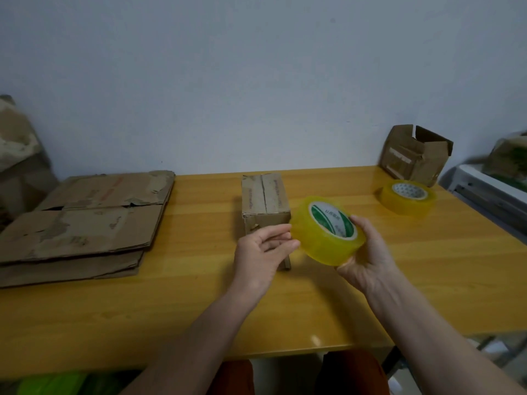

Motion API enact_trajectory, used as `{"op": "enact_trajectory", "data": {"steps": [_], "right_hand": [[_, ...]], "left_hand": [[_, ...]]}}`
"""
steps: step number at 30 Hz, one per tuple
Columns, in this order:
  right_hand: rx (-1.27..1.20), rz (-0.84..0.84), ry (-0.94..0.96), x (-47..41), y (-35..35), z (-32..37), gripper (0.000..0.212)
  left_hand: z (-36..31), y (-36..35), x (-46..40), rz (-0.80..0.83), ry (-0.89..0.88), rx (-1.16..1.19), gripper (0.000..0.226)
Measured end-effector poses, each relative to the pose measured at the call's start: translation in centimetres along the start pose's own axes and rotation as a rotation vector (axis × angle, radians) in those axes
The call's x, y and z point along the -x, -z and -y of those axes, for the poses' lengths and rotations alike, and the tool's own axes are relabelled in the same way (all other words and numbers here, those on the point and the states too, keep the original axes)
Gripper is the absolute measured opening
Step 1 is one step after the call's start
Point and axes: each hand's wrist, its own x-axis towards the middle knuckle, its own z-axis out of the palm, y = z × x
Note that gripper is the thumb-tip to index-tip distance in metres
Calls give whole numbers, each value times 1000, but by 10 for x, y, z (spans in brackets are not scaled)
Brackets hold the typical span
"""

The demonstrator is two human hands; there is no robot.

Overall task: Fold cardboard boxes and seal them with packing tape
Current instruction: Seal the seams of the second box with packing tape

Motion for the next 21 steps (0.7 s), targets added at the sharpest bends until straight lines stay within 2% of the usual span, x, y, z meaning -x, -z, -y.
{"op": "enact_trajectory", "data": {"steps": [7, 11, 18, 21], "right_hand": [[-30, -48, -31, -2, 1, -9, 37], [4, -48, -54, -3, 3, -11, 38], [-13, -121, -49, -6, 4, -11, 39], [-42, -147, -31, -8, 4, -11, 40]], "left_hand": [[-7, -7, 0, -50, -252, -130, 17], [-10, -8, -3, -46, -223, -130, 22], [-4, -9, -6, -82, -332, -324, 13], [-3, -10, -6, -102, -255, -286, 12]]}}
